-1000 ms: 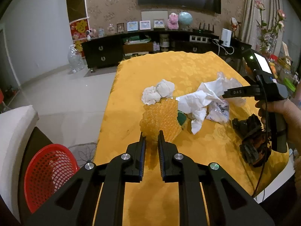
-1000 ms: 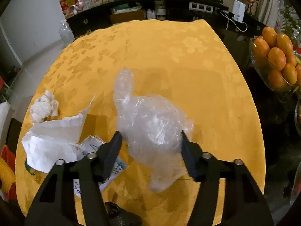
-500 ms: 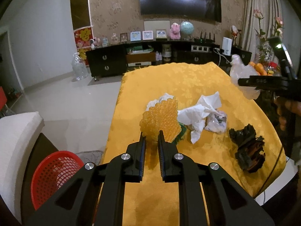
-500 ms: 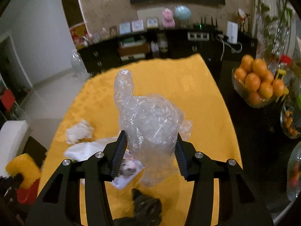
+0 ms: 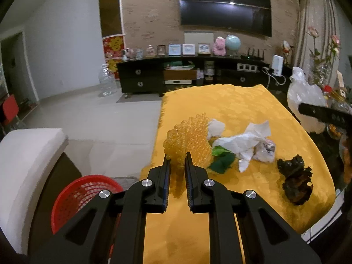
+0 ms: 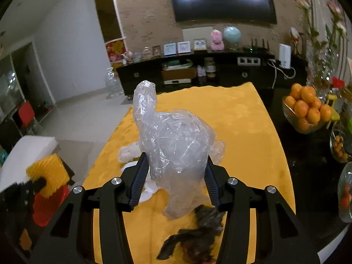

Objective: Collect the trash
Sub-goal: 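Grasp the clear plastic wrap with the right tool and lift it, then carry both items over the red wastebasket and open both tools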

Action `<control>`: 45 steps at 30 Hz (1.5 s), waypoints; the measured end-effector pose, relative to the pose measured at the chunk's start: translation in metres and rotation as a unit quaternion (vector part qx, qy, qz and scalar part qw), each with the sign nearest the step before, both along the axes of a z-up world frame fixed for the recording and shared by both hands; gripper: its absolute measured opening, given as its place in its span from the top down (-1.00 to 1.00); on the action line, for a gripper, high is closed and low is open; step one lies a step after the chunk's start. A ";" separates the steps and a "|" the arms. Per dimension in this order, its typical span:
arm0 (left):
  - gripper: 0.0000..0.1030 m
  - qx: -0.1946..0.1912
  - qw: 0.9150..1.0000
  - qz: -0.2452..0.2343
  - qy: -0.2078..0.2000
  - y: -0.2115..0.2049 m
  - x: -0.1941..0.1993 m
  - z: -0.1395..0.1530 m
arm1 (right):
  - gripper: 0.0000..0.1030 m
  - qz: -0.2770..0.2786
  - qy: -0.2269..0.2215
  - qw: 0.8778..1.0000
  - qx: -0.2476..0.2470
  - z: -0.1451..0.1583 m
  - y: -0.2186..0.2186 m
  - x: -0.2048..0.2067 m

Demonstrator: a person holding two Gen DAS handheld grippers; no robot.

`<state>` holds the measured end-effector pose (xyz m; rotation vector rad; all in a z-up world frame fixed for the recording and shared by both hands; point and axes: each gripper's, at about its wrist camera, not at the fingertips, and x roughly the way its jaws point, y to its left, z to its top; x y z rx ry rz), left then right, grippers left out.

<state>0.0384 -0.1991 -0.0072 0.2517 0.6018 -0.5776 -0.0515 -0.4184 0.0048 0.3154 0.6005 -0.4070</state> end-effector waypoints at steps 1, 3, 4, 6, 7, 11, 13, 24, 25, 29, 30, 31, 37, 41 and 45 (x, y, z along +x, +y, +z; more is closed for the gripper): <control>0.77 0.000 1.000 0.007 -0.001 0.006 0.001 0.001 | 0.08 0.006 -0.001 1.000 -0.006 0.001 0.008 0.000; 0.77 -0.001 1.000 0.018 -0.001 0.017 0.003 0.003 | 0.08 0.016 -0.005 1.000 -0.009 0.003 0.017 0.001; 0.77 0.000 1.000 0.023 -0.001 0.022 0.003 0.004 | 0.08 0.023 -0.007 1.000 -0.009 0.003 0.023 0.002; 0.77 0.000 0.999 0.036 -0.002 0.034 0.005 0.004 | 0.08 0.036 -0.008 0.999 -0.010 0.003 0.034 0.005; 0.77 0.001 0.999 0.045 -0.002 0.041 0.006 0.004 | 0.08 0.045 -0.007 0.999 -0.013 0.003 0.041 0.007; 0.76 0.003 0.996 0.084 0.003 0.071 0.014 0.003 | 0.08 0.076 -0.005 0.997 -0.016 0.002 0.065 0.017; 0.77 0.003 0.994 0.105 0.008 0.087 0.018 0.001 | 0.08 0.094 -0.003 0.995 -0.017 0.001 0.080 0.023; 0.76 -0.006 0.980 0.195 0.043 0.162 0.039 -0.010 | 0.08 0.225 0.020 0.973 -0.035 -0.010 0.180 0.071; 0.77 -0.006 0.978 0.201 0.047 0.166 0.041 -0.012 | 0.08 0.242 0.023 0.969 -0.034 -0.011 0.190 0.078; 0.76 -0.004 0.970 0.233 0.073 0.183 0.053 -0.025 | 0.07 0.285 0.031 0.958 -0.020 -0.013 0.215 0.098; 0.77 -0.005 0.968 0.238 0.079 0.187 0.056 -0.027 | 0.07 0.296 0.035 0.954 -0.015 -0.015 0.221 0.105; 0.77 -0.005 0.966 0.243 0.085 0.190 0.058 -0.029 | 0.07 0.302 0.038 0.953 -0.012 -0.017 0.224 0.109; 0.76 0.007 0.962 0.251 0.108 0.193 0.069 -0.041 | 0.07 0.338 0.067 0.939 0.013 -0.037 0.247 0.137; 0.76 0.012 0.959 0.255 0.125 0.195 0.074 -0.051 | 0.06 0.349 0.085 0.933 0.028 -0.051 0.255 0.147; 0.76 0.015 0.957 0.257 0.134 0.195 0.077 -0.055 | 0.06 0.359 0.097 0.927 0.043 -0.064 0.260 0.157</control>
